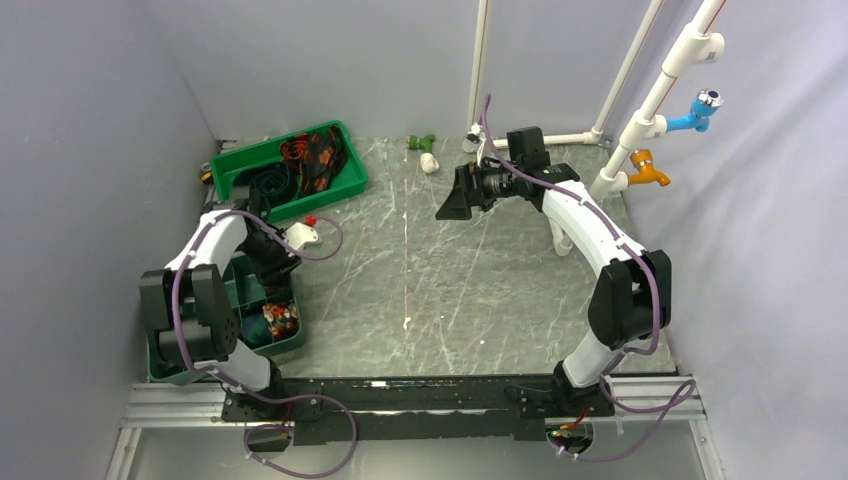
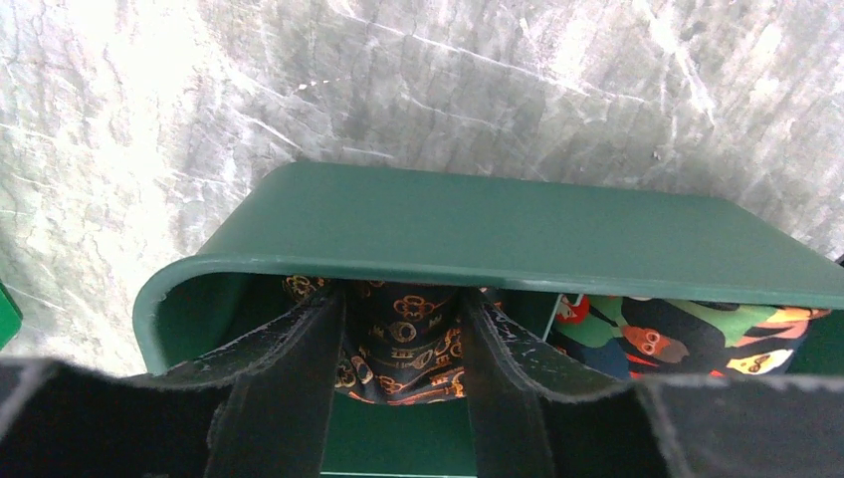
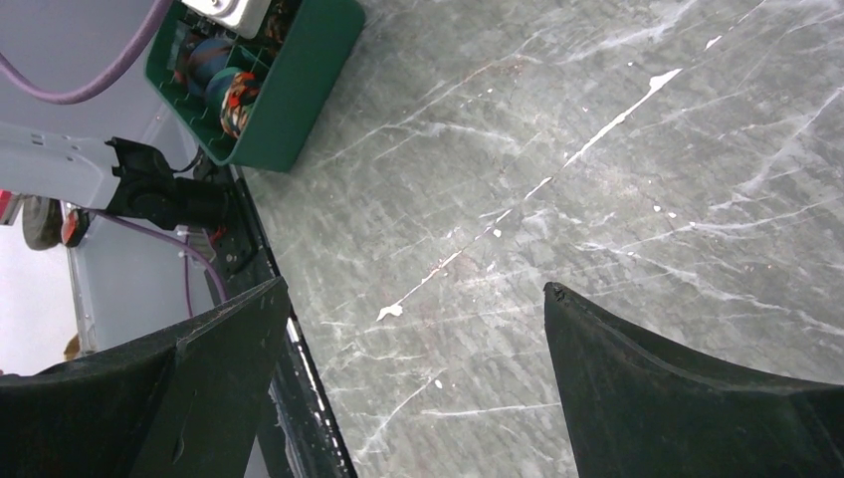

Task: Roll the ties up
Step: Place the tie in the storage box, then reset both arms

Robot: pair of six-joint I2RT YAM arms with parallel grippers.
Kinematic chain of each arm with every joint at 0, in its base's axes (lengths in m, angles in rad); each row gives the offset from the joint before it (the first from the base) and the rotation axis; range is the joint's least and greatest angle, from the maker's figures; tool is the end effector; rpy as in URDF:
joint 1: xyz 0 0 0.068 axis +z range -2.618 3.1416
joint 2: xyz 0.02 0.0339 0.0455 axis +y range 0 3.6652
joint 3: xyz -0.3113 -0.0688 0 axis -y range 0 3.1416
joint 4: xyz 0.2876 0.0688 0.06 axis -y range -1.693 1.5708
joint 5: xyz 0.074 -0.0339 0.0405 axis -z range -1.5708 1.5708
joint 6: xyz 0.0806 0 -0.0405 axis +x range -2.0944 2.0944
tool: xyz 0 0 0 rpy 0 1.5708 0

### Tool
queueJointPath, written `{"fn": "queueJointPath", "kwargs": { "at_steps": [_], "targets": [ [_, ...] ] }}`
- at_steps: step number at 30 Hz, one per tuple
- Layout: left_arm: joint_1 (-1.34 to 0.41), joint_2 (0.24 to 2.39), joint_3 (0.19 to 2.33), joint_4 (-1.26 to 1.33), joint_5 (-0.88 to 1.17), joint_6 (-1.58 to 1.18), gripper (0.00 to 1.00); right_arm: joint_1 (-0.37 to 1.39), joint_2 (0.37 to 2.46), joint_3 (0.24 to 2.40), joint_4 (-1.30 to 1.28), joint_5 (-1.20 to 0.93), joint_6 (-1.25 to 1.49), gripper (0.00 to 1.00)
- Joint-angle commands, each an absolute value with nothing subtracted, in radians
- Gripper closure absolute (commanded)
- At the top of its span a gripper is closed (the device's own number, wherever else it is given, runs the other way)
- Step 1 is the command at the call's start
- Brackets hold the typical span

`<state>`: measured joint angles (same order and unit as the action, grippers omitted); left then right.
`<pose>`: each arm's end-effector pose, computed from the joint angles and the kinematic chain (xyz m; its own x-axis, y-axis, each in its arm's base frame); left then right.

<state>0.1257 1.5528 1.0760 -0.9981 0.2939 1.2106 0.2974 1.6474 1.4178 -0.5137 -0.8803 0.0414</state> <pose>0.3124 0.0159 0.1956 -0.4346 0.8479 -0.3036 0.8916 0.4527 -0.0120 0.3927 0.1854 0.3320 -0.6766 -0.1798 -0.7140 -0.7019 0.4505 0.5517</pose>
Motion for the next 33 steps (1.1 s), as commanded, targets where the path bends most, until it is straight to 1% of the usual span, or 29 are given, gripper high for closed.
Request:
{"fn": "queueJointPath", "kwargs": {
  "at_steps": [1, 5, 7, 13, 15, 16, 20, 24, 27, 29, 33],
  "targets": [
    [0.129, 1.552, 1.049, -0.976, 0.302, 1.208, 0.48, 0.302, 1.6, 1.423, -0.511, -0.887, 0.01, 0.0],
    [0.13, 1.525, 1.115, -1.031, 0.318, 1.186, 0.4, 0.3, 1.601, 1.433, -0.505, -0.884, 0.009, 0.0],
    [0.13, 1.52, 1.176, -1.067, 0.333, 1.159, 0.36, 0.301, 1.601, 1.446, -0.512, -0.878, -0.005, 0.0],
    [0.13, 1.522, 1.385, -1.119, 0.35, 1.076, 0.19, 0.294, 1.598, 1.489, -0.563, -0.82, -0.081, 0.0],
    [0.128, 1.524, 1.456, -1.111, 0.359, 1.035, 0.03, 0.287, 1.589, 1.492, -0.566, -0.793, -0.094, 0.0],
    [0.125, 1.528, 1.498, -1.109, 0.366, 1.012, 0.01, 0.285, 1.582, 1.495, -0.57, -0.779, -0.104, 0.0],
    [0.099, 1.568, 1.7, -1.122, 0.384, 0.918, 0.01, 0.276, 1.547, 1.507, -0.59, -0.692, -0.165, 0.0],
    [0.077, 1.601, 1.828, -1.005, 0.394, 0.679, 0.01, 0.239, 1.488, 1.473, -0.562, -0.576, -0.162, 0.0],
    [0.065, 1.604, 1.851, -0.891, 0.446, 0.526, 0.01, 0.208, 1.467, 1.448, -0.582, -0.494, -0.15, 0.0],
    [0.043, 1.598, 1.832, -0.812, 0.451, 0.434, 0.01, 0.173, 1.469, 1.419, -0.613, -0.503, -0.155, 0.0],
    [-0.03, 1.646, 1.829, -0.814, 0.479, 0.381, 0.01, 0.067, 1.473, 1.325, -0.644, -0.524, -0.125, 0.0]
  ]
}}
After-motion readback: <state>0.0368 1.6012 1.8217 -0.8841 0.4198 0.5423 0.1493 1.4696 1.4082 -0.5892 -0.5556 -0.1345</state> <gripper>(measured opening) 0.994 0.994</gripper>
